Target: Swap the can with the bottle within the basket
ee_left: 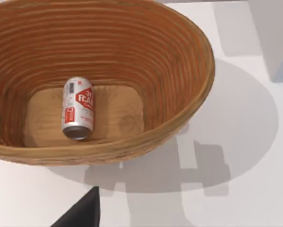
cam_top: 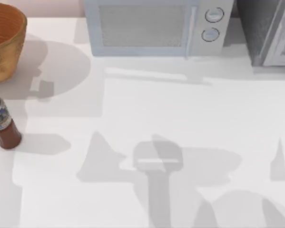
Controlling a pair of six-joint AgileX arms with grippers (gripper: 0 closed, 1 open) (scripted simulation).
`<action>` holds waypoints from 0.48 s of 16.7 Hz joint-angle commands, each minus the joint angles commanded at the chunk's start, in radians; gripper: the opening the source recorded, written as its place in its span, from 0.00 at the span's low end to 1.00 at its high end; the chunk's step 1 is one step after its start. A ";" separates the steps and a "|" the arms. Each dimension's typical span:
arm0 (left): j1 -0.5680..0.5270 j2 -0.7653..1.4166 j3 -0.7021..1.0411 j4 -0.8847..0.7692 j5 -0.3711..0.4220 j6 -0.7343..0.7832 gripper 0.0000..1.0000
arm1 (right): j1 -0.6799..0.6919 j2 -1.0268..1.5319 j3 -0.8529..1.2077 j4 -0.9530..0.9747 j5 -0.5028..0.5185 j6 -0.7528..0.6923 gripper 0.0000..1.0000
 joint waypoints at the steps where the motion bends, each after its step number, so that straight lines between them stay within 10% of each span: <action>1: 0.012 0.108 0.106 -0.054 0.013 0.010 1.00 | 0.000 0.000 0.000 0.000 0.000 0.000 1.00; 8: 0.095 0.822 0.818 -0.400 0.097 0.076 1.00 | 0.000 0.000 0.000 0.000 0.000 0.000 1.00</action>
